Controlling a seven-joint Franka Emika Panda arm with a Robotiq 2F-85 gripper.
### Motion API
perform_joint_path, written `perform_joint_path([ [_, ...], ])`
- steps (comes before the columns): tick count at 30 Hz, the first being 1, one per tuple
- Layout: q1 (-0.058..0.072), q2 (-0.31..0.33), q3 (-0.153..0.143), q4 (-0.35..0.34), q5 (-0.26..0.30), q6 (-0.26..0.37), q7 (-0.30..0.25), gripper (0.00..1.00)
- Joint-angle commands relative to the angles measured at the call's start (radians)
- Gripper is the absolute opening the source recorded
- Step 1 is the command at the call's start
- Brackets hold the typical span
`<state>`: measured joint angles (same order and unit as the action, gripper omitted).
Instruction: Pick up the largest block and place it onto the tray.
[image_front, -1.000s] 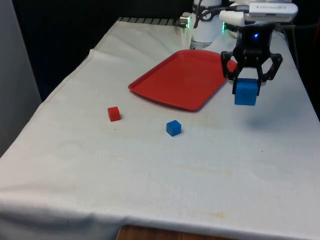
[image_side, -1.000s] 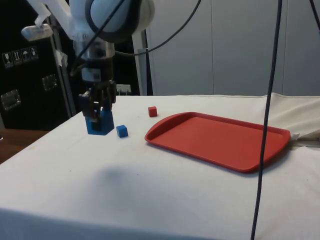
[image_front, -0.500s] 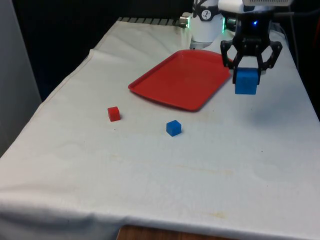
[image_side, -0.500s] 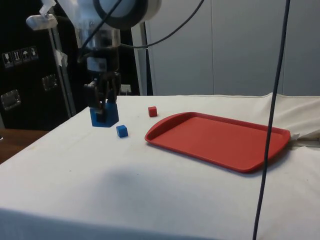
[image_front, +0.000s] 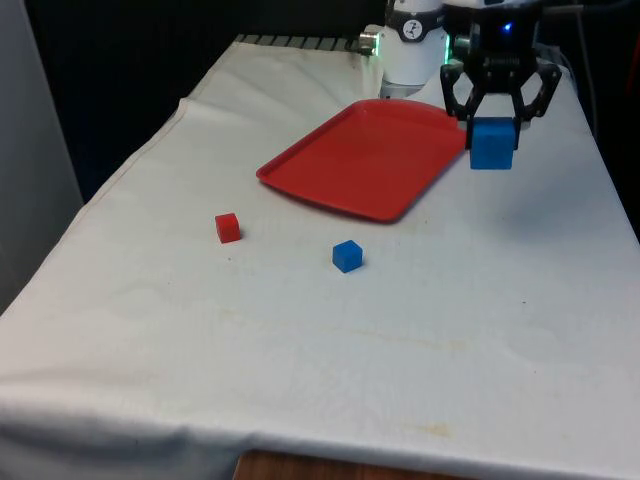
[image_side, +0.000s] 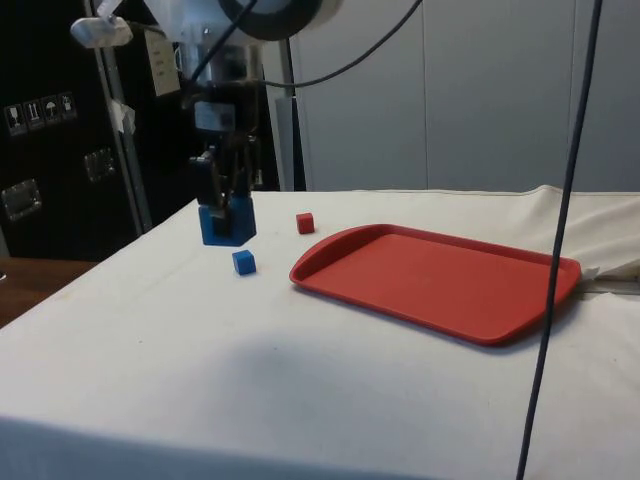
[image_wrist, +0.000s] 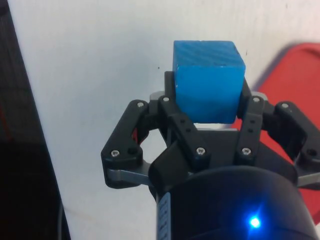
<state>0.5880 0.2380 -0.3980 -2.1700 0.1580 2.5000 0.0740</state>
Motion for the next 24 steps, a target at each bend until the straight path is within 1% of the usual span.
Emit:
perform_joint_path([
  [1, 0.006, -0.019, -0.004, -0.021, -0.015, 0.014, 0.009, 0.00],
  [7, 0.006, -0.063, -0.002, -0.072, -0.027, 0.024, 0.004, 0.00],
  [9, 0.004, -0.074, -0.002, -0.087, -0.031, 0.025, -0.001, 0.00],
  [10, 0.003, -0.079, -0.003, -0.093, -0.034, 0.025, -0.002, 0.00],
  [11, 0.002, -0.072, 0.001, -0.083, -0.022, 0.014, -0.006, 0.00],
  [13, 0.002, -0.096, -0.006, -0.114, -0.042, 0.025, -0.007, 0.00],
  [18, 0.001, -0.120, -0.012, -0.146, -0.046, 0.026, -0.025, 0.00],
  [19, -0.001, -0.130, -0.014, -0.159, -0.047, 0.026, -0.034, 0.00],
  [20, -0.002, -0.123, -0.011, -0.150, -0.032, 0.014, -0.040, 0.00],
  [21, -0.002, -0.135, -0.016, -0.165, -0.048, 0.026, -0.037, 0.00],
  [24, -0.003, -0.150, -0.020, -0.185, -0.051, 0.026, -0.049, 0.00],
])
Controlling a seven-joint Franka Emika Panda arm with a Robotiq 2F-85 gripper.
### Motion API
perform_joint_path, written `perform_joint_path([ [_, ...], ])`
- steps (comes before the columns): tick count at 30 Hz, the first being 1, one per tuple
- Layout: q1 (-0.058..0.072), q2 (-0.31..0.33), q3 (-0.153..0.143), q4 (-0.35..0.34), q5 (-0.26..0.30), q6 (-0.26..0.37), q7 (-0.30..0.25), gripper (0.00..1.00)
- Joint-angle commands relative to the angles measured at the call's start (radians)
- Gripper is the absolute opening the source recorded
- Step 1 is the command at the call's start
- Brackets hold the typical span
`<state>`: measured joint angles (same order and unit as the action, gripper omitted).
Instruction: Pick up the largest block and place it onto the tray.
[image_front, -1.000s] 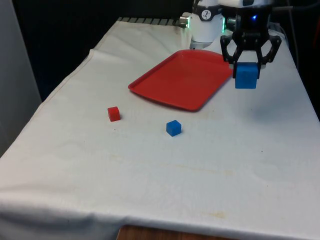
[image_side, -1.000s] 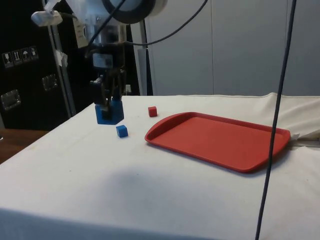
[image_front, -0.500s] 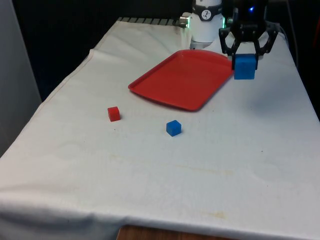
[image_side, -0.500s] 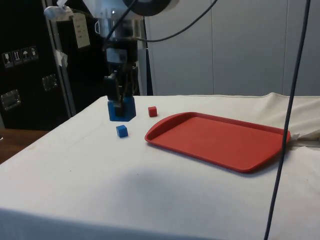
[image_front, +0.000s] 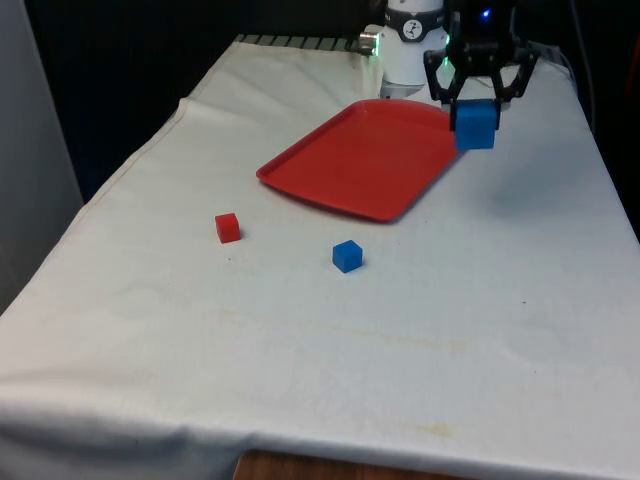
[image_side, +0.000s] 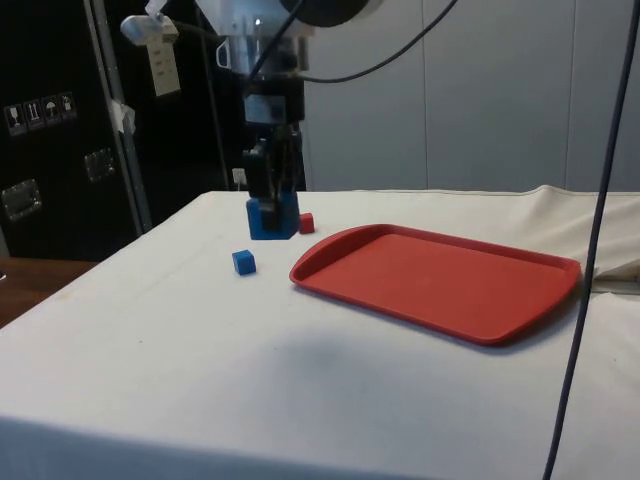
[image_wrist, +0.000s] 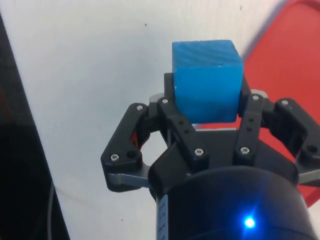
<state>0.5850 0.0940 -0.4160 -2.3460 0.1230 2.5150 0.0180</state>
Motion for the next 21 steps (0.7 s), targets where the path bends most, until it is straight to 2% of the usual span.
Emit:
perform_joint_path([
  [1, 0.000, -0.011, -0.004, -0.015, -0.017, 0.011, 0.004, 0.00],
  [4, -0.001, -0.016, -0.004, -0.021, -0.007, 0.000, -0.009, 0.00],
  [5, -0.003, -0.034, -0.010, -0.043, -0.025, 0.010, -0.010, 0.00],
  [12, -0.007, -0.074, -0.027, -0.092, -0.032, 0.010, -0.044, 0.00],
  [13, -0.005, -0.066, -0.024, -0.082, -0.014, 0.000, -0.049, 0.00],
  [14, -0.008, -0.079, -0.030, -0.098, -0.033, 0.009, -0.049, 0.00],
  [20, -0.011, -0.101, -0.052, -0.126, -0.035, 0.007, -0.085, 0.00],
  [21, -0.008, -0.095, -0.050, -0.119, -0.015, 0.000, -0.092, 0.00],
])
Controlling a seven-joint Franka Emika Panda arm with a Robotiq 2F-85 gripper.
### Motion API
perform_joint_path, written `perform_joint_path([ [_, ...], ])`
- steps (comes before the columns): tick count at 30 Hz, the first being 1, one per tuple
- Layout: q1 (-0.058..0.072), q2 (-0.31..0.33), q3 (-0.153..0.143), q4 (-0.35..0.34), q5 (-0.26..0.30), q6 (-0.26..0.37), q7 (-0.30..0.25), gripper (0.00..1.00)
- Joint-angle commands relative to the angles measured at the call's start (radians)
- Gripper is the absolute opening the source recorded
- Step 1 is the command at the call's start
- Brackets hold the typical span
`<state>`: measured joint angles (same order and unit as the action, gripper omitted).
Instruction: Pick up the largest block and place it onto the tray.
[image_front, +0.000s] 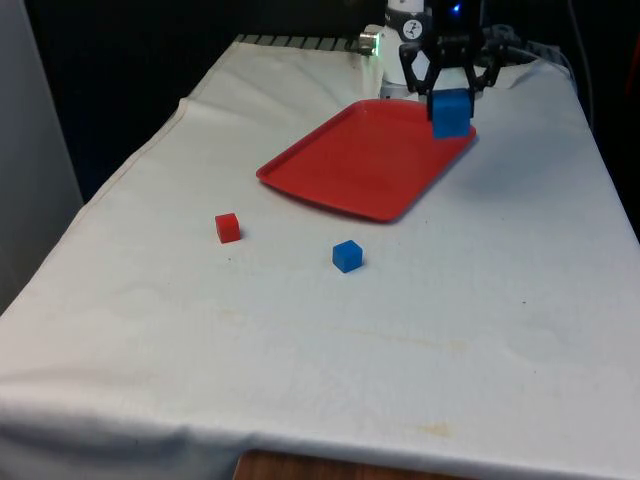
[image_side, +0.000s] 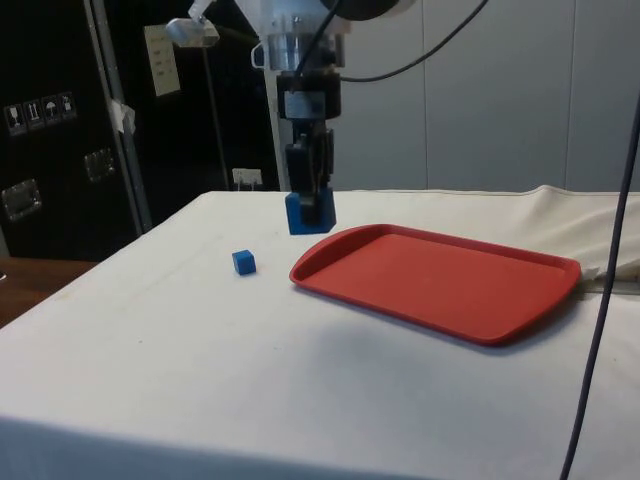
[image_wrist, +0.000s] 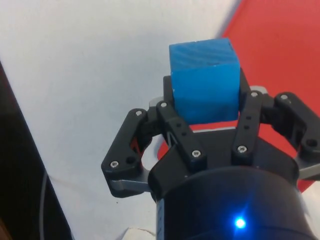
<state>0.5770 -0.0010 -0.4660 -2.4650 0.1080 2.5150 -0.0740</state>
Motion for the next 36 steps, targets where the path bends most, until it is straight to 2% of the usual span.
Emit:
perform_joint_path([
  [1, -0.004, -0.009, -0.006, -0.011, -0.020, 0.007, 0.001, 0.00],
  [8, -0.006, -0.026, -0.037, -0.034, -0.020, 0.005, -0.041, 0.00],
  [9, -0.001, -0.020, -0.036, -0.028, 0.000, 0.000, -0.049, 0.00],
  [10, -0.006, -0.028, -0.040, -0.036, -0.020, 0.005, -0.046, 0.00],
  [17, -0.007, -0.042, -0.074, -0.058, -0.021, 0.004, -0.090, 0.00],
  [18, -0.002, -0.034, -0.071, -0.050, -0.001, 0.000, -0.095, 0.00],
  [19, -0.008, -0.044, -0.078, -0.061, -0.021, 0.004, -0.095, 0.00],
  [27, -0.010, -0.050, -0.113, -0.075, -0.026, -0.001, -0.140, 0.00],
  [28, -0.005, -0.047, -0.112, -0.072, -0.002, -0.001, -0.150, 0.00],
  [29, -0.011, -0.050, -0.116, -0.076, -0.028, -0.002, -0.143, 0.00],
  [32, -0.013, -0.051, -0.128, -0.079, -0.044, -0.007, -0.150, 0.00],
  [35, -0.014, -0.051, -0.138, -0.080, -0.058, -0.012, -0.154, 0.00],
  [36, -0.009, -0.049, -0.137, -0.078, -0.039, -0.010, -0.161, 0.00],
])
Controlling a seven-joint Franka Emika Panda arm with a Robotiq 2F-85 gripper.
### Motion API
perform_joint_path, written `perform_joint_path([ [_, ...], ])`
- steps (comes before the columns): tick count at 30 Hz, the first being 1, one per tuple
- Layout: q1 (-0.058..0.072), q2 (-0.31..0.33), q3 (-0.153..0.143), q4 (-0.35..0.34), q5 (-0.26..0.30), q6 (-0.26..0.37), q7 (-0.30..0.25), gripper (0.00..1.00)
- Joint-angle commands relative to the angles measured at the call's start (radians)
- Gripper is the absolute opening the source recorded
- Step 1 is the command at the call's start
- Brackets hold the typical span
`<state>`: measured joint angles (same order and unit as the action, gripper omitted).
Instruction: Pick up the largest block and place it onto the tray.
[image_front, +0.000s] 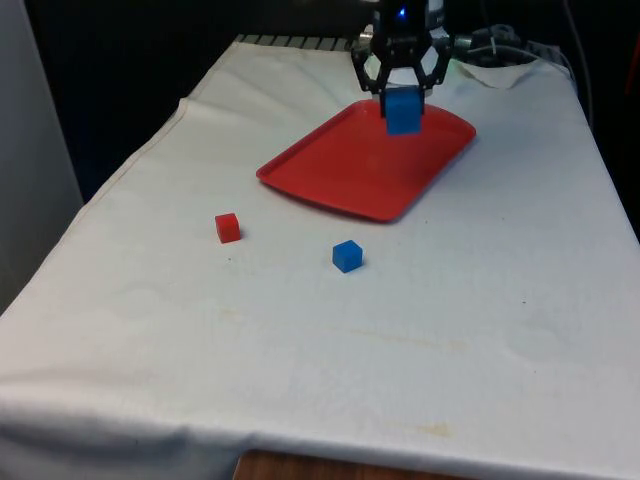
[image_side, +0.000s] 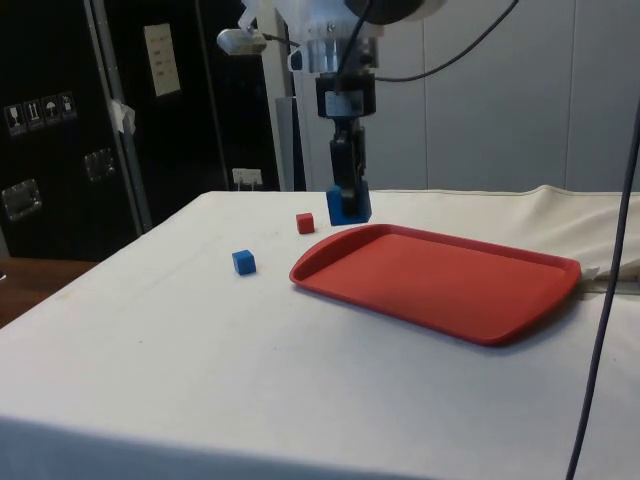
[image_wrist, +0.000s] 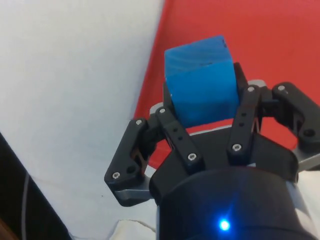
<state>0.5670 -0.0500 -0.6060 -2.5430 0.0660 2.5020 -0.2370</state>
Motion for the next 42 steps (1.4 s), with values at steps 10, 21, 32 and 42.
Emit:
perform_joint_path([
  [10, -0.010, -0.004, -0.028, -0.010, -0.060, -0.014, -0.005, 0.00],
  [21, -0.012, -0.014, -0.045, -0.041, -0.089, -0.004, -0.024, 0.00],
  [32, -0.009, -0.014, -0.048, -0.080, -0.070, 0.054, -0.053, 0.00],
  [42, -0.015, -0.001, -0.052, -0.121, -0.080, 0.150, -0.067, 0.00],
])
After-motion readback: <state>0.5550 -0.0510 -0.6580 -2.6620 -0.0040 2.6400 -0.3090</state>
